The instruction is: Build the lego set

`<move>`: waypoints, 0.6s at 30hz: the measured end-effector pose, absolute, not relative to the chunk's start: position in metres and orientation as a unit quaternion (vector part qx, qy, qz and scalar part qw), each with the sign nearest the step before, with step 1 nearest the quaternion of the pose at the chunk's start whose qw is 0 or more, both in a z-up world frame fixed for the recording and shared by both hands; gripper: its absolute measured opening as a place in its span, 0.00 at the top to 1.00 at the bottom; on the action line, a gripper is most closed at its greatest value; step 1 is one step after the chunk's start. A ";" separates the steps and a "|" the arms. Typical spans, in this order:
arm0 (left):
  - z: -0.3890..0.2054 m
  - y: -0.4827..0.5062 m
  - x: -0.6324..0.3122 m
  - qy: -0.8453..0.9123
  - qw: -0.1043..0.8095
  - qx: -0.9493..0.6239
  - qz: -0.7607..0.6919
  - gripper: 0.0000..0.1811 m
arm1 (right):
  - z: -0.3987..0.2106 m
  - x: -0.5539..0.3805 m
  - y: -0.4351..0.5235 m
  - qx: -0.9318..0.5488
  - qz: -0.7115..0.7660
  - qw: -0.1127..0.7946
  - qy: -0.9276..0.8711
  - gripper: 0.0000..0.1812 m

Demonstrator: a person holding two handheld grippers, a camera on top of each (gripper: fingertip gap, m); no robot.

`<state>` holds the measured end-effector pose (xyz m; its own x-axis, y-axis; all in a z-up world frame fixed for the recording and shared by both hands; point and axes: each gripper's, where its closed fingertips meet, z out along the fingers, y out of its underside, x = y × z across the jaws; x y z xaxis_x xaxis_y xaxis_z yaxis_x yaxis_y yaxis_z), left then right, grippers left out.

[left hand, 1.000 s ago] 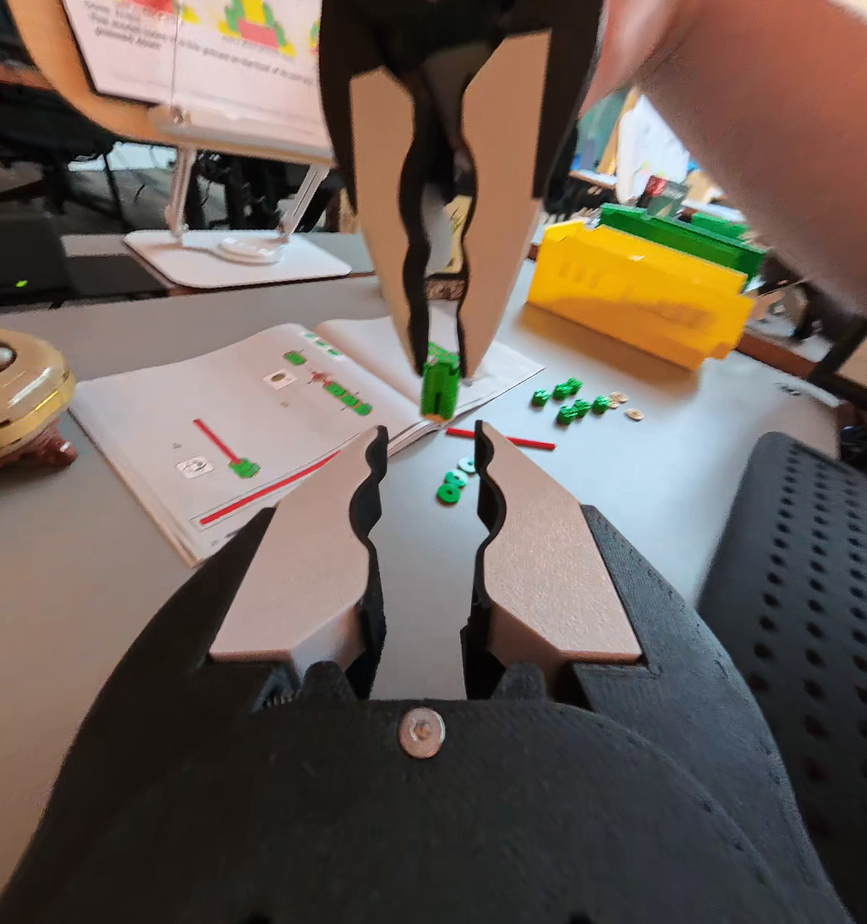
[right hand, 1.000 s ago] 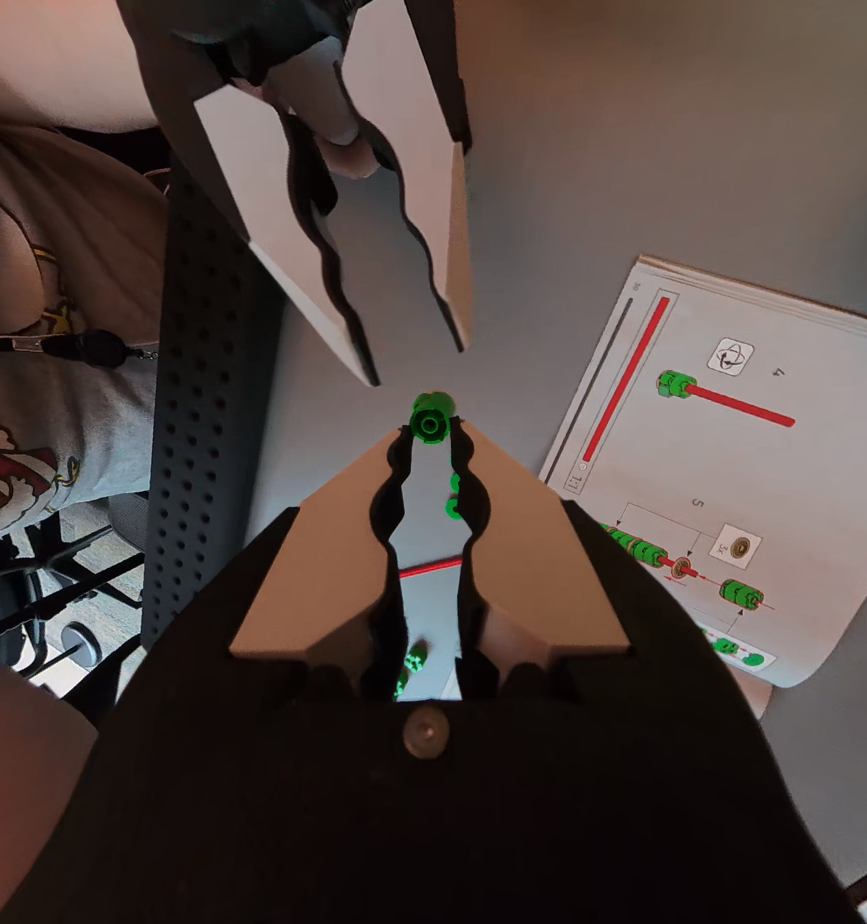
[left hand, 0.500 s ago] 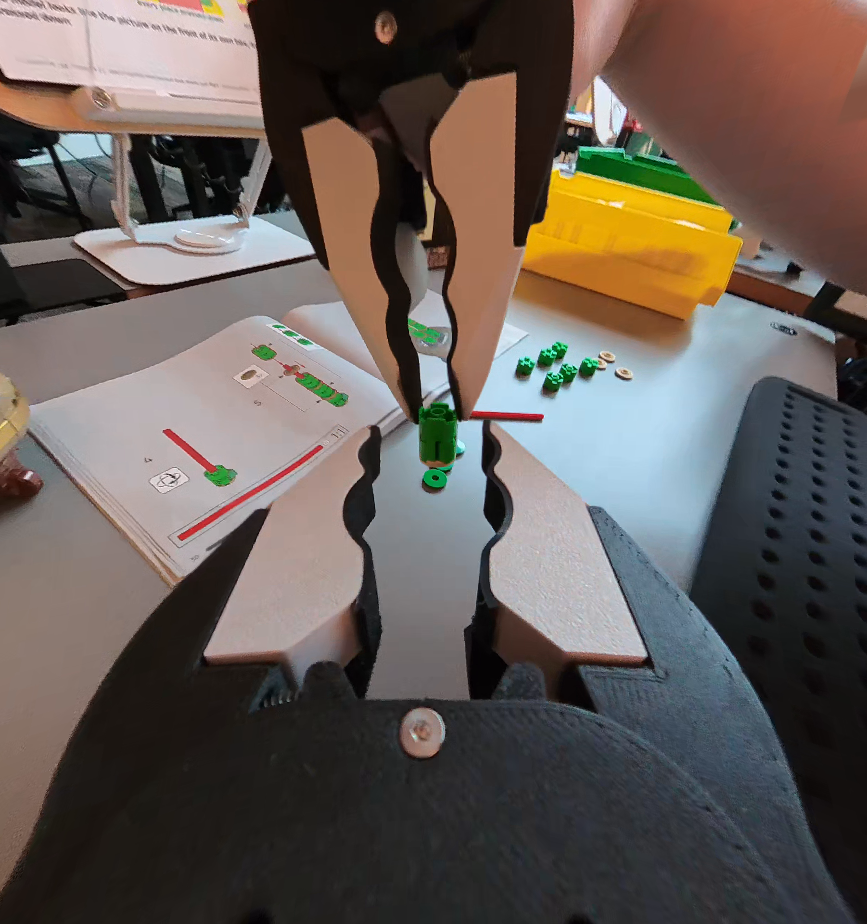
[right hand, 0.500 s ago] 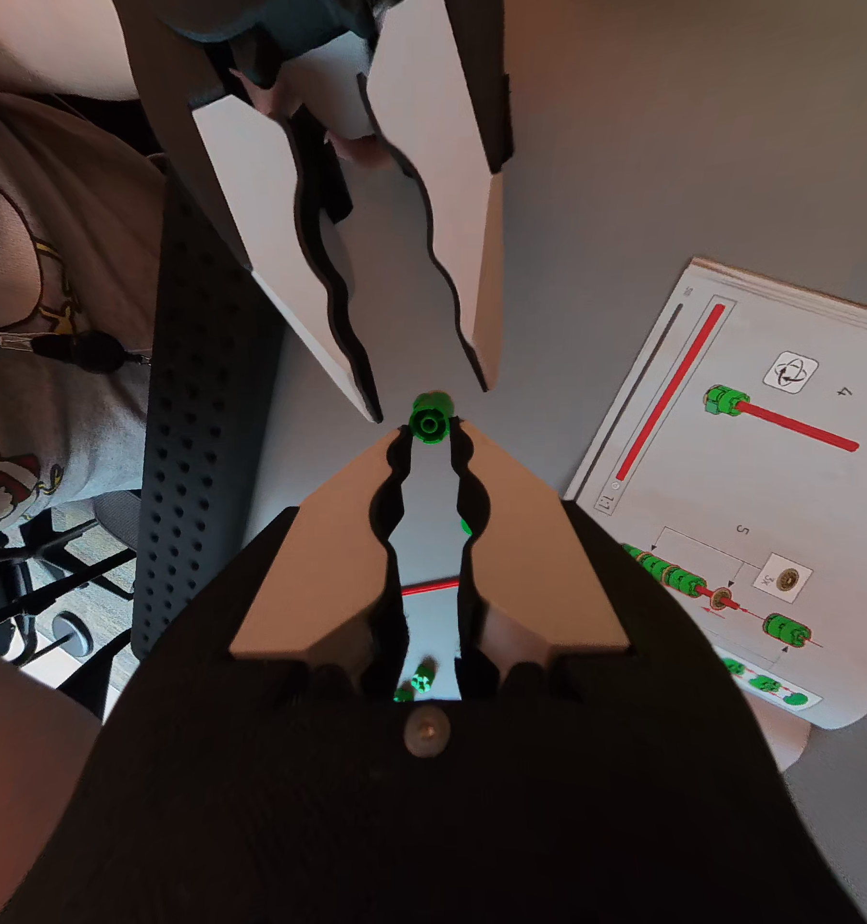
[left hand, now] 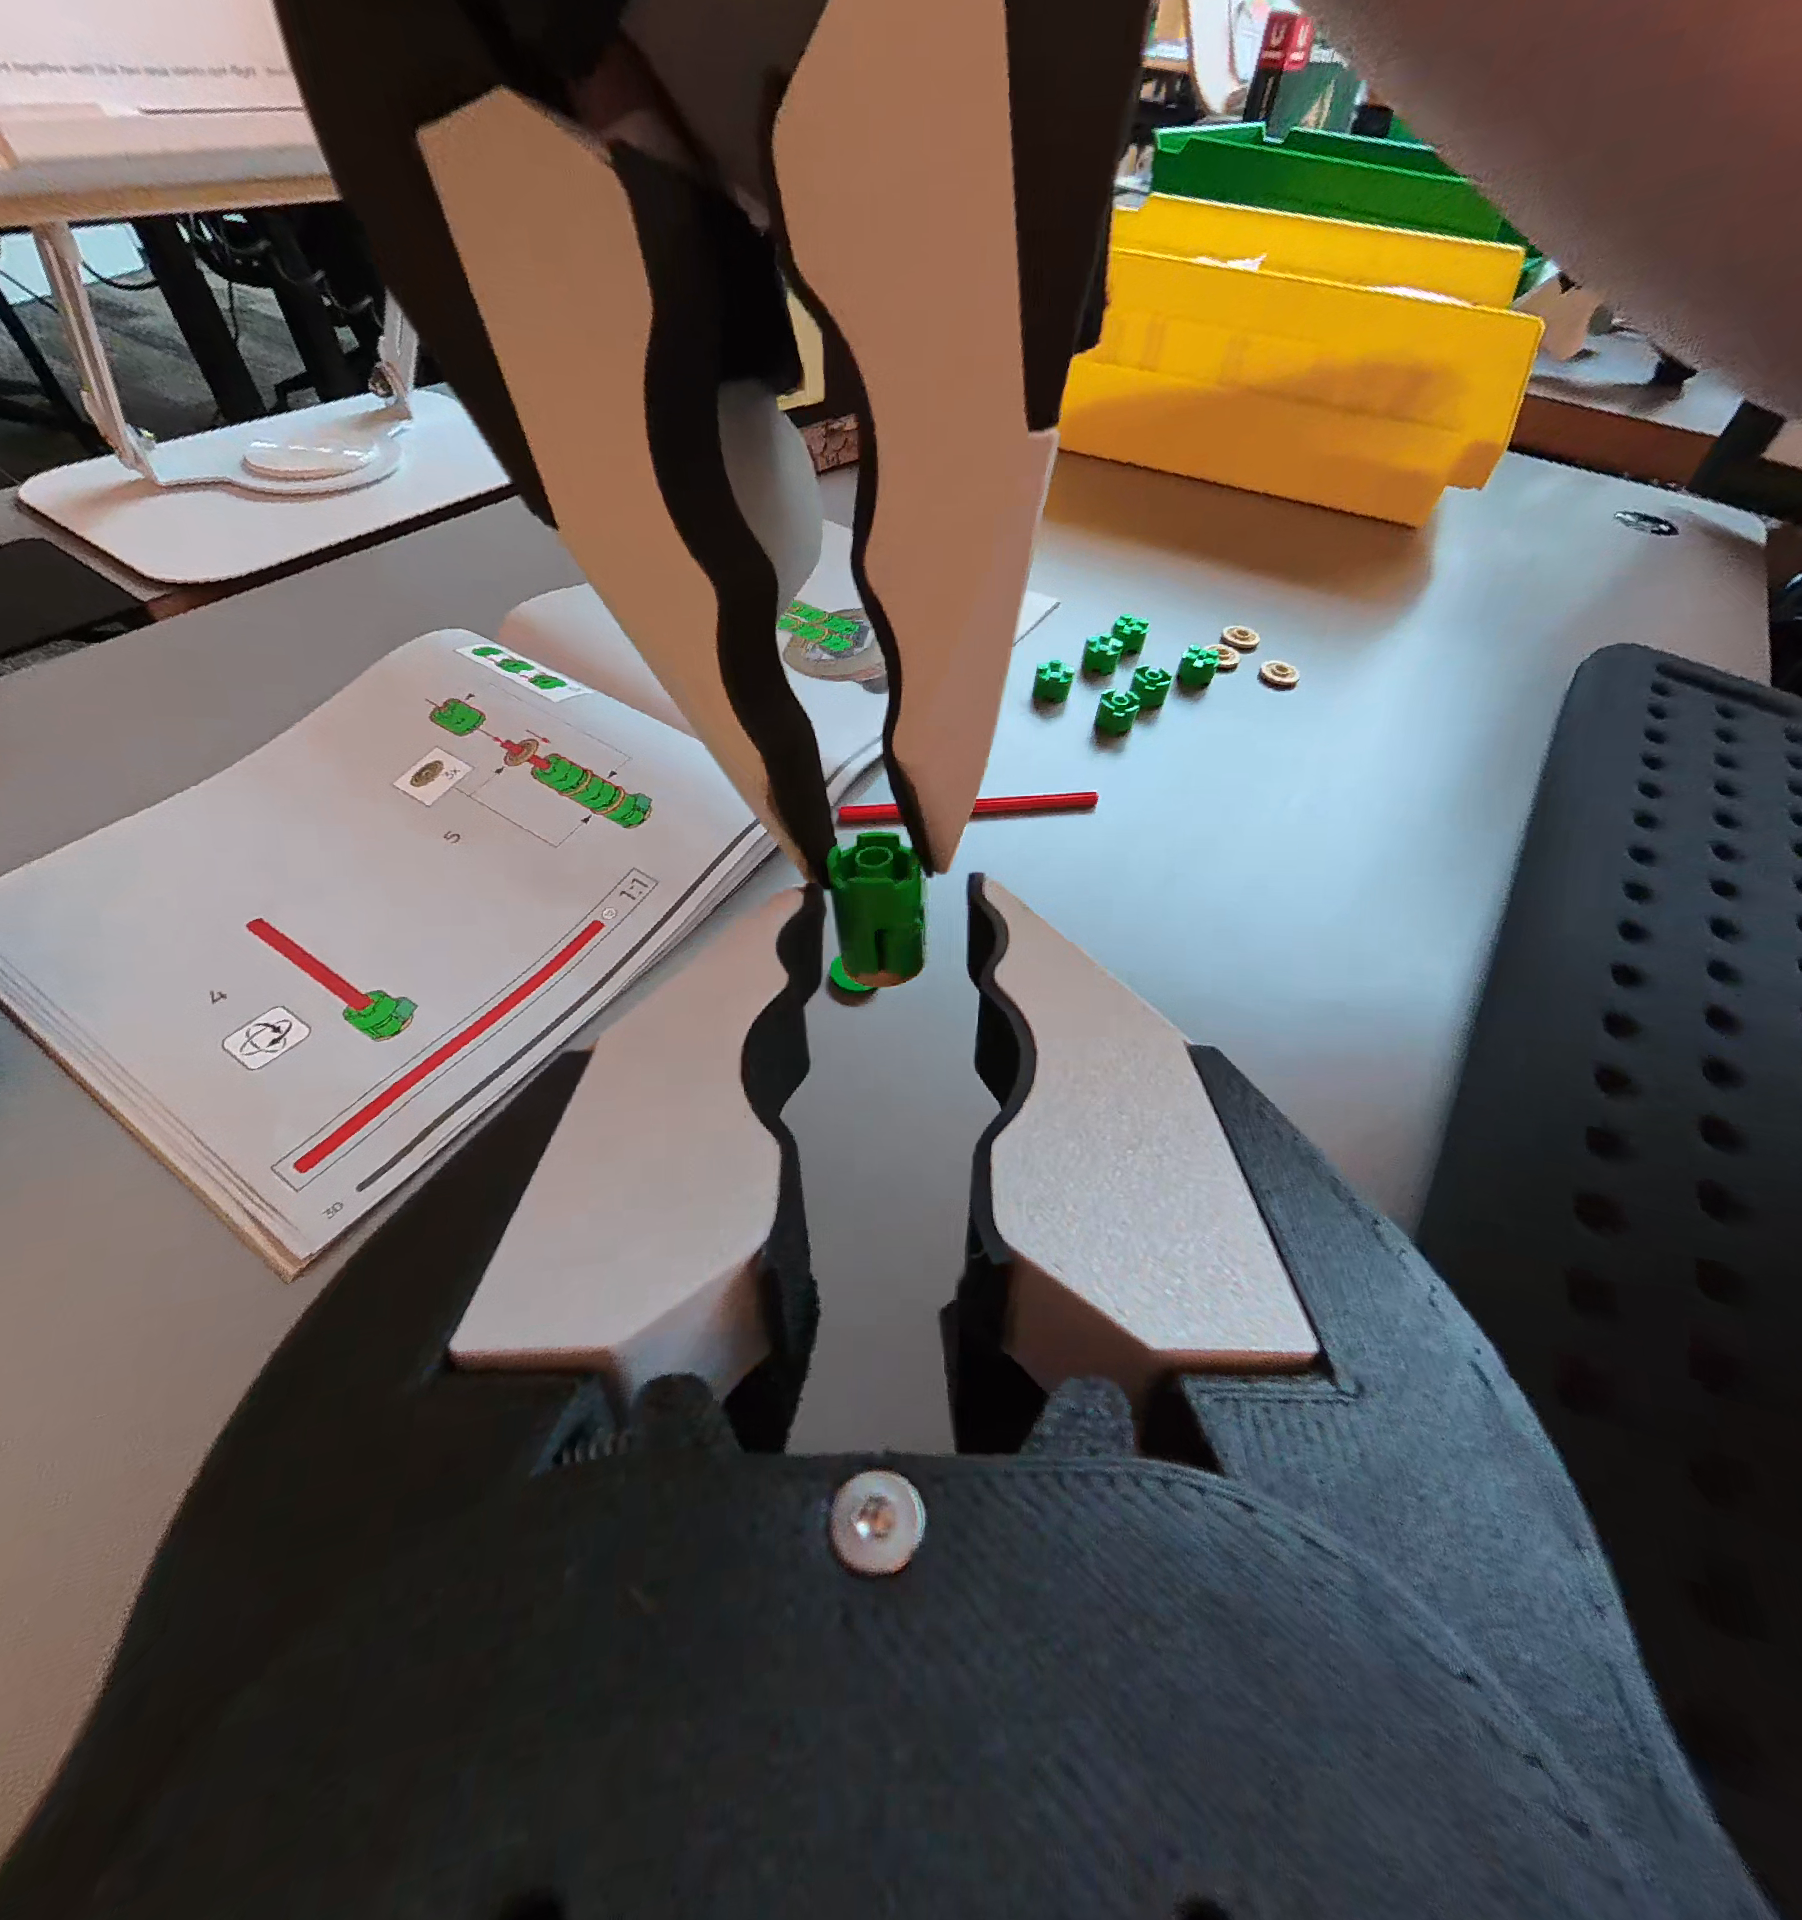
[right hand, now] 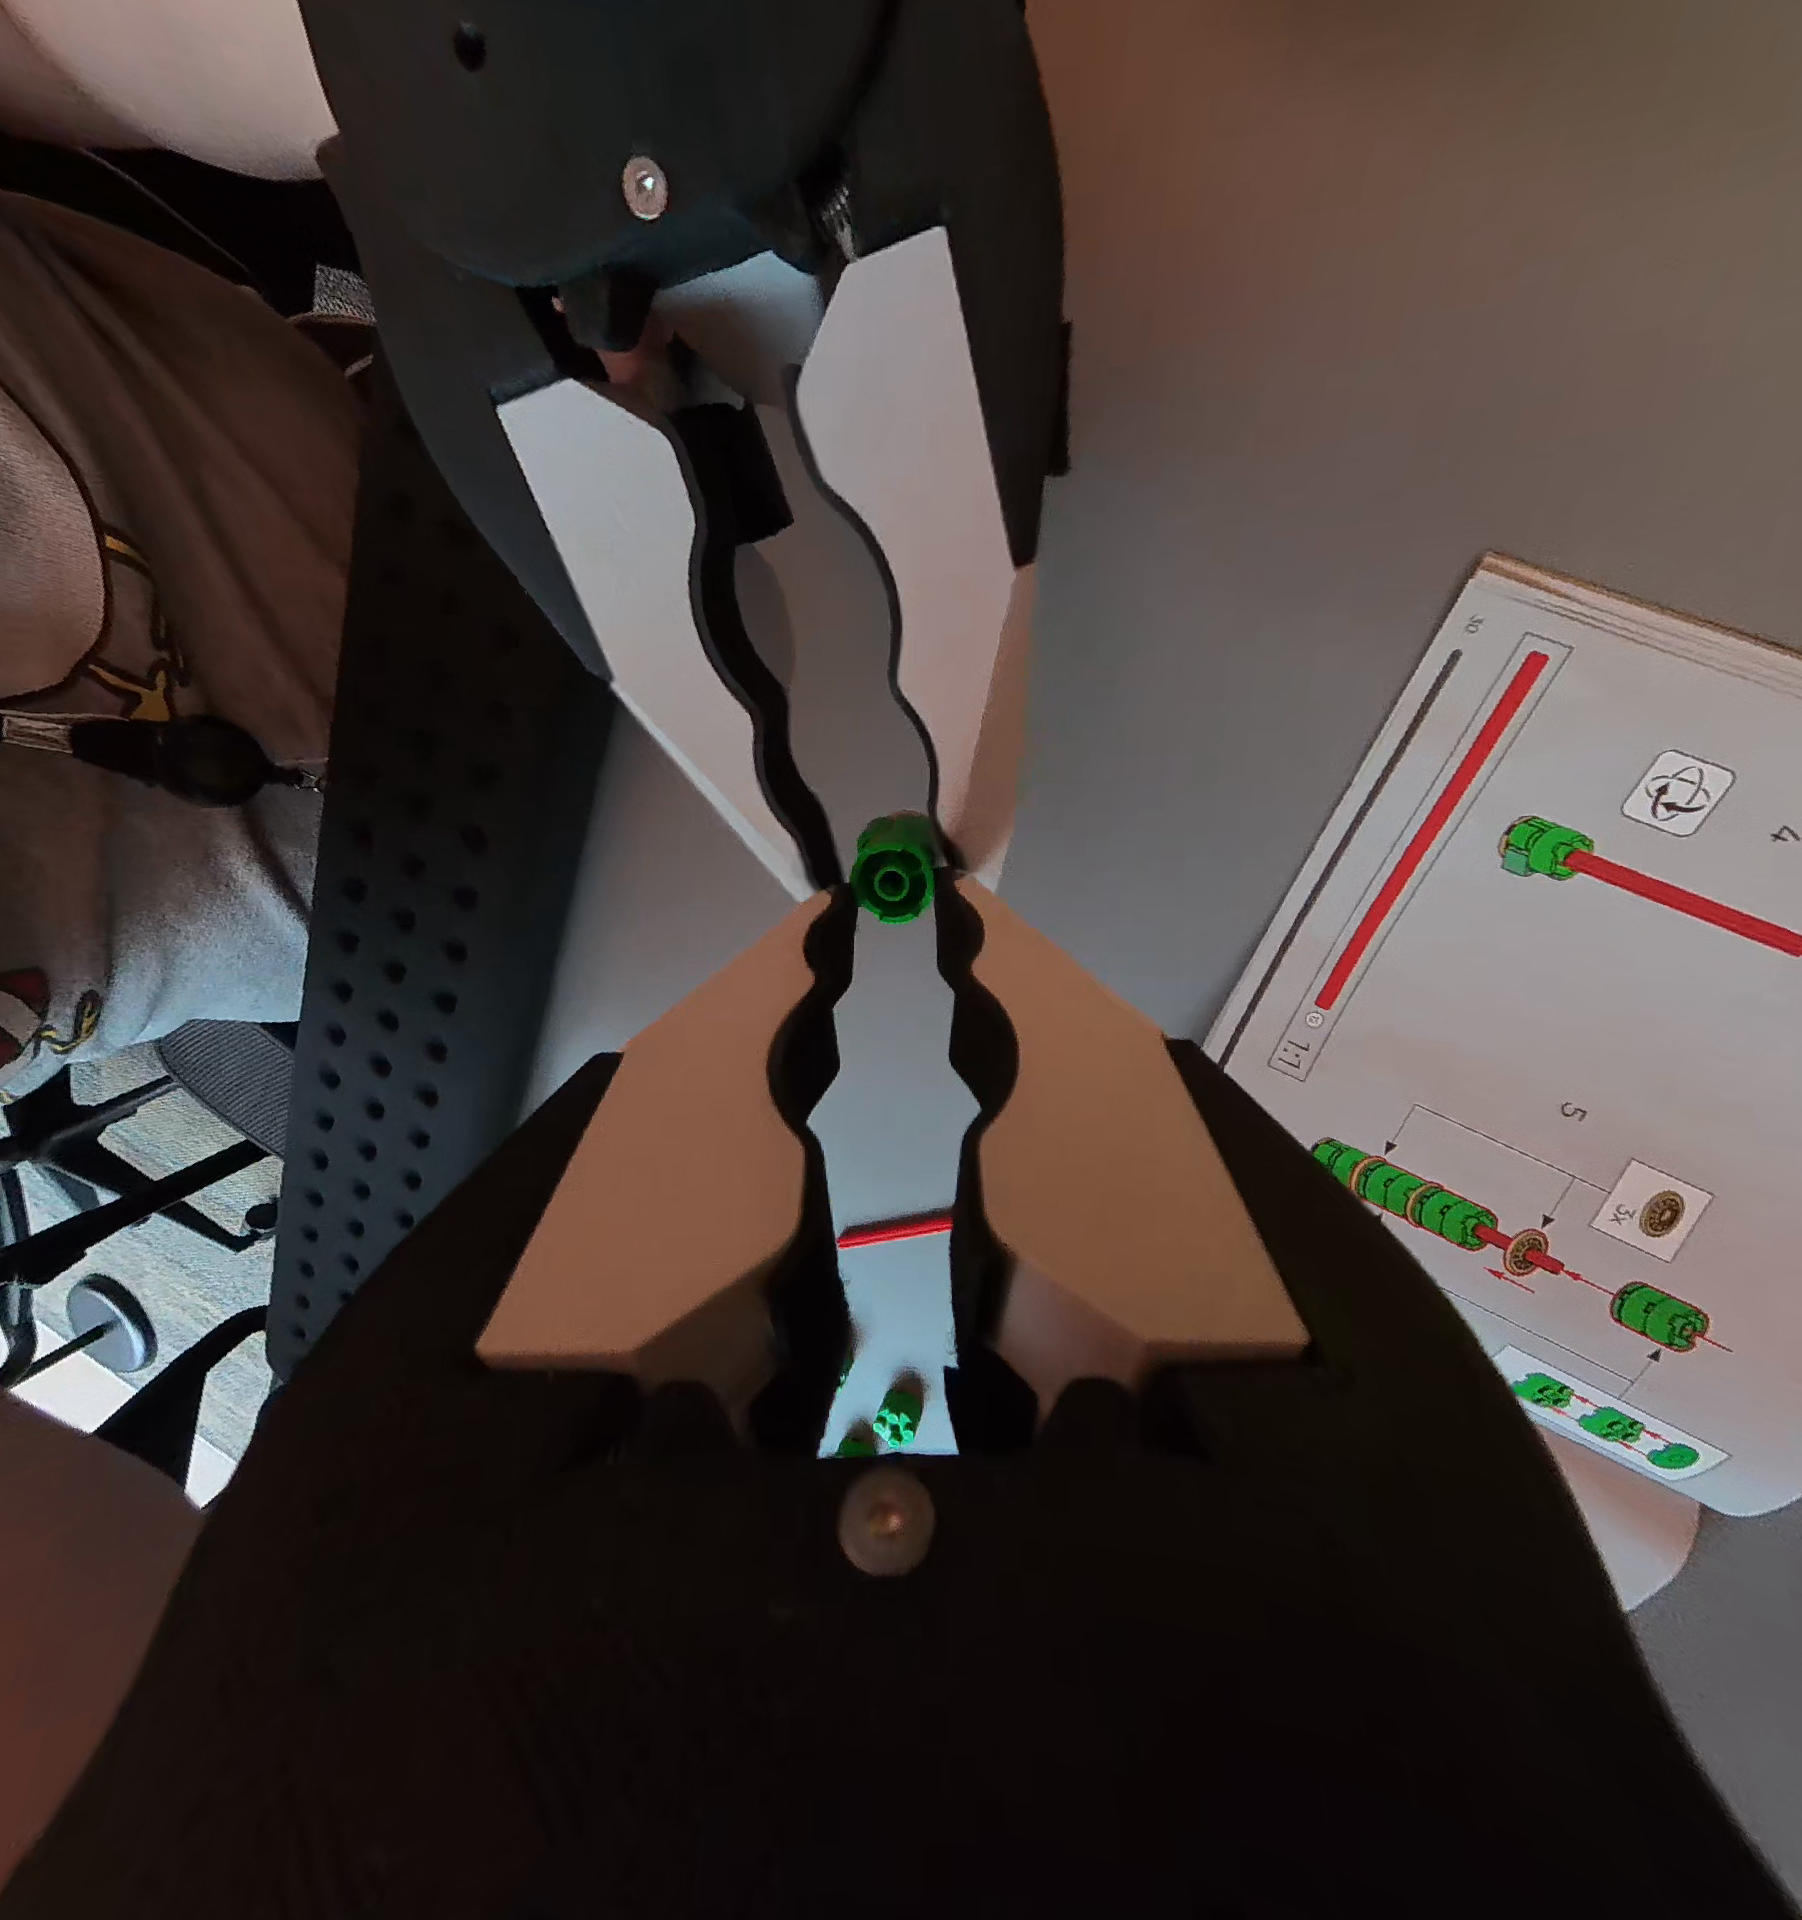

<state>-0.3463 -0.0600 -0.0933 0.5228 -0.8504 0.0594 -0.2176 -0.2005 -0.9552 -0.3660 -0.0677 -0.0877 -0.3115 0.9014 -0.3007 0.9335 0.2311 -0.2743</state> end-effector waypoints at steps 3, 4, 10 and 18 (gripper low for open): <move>-0.096 -0.059 -0.350 0.376 0.510 -0.714 -0.300 0.90 | -0.087 -0.370 -0.070 0.579 -0.208 0.034 0.788 0.92; -0.096 -0.059 -0.350 0.376 0.508 -0.714 -0.300 0.90 | -0.088 -0.370 -0.071 0.577 -0.206 0.032 0.790 0.92; -0.089 -0.058 -0.354 0.381 0.534 -0.703 -0.274 0.92 | -0.079 -0.370 -0.064 0.591 -0.218 -0.007 0.777 0.88; -0.080 -0.051 -0.363 0.353 0.559 -0.698 -0.277 0.92 | -0.081 -0.300 -0.002 0.752 -0.214 -0.189 0.595 0.82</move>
<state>-0.3626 -0.0514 -0.0803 0.5983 -0.8012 -0.0084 -0.1826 -0.1262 -0.9751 -0.2996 -0.0017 -0.0808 0.2014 0.9748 -0.0961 0.8132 -0.2210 -0.5384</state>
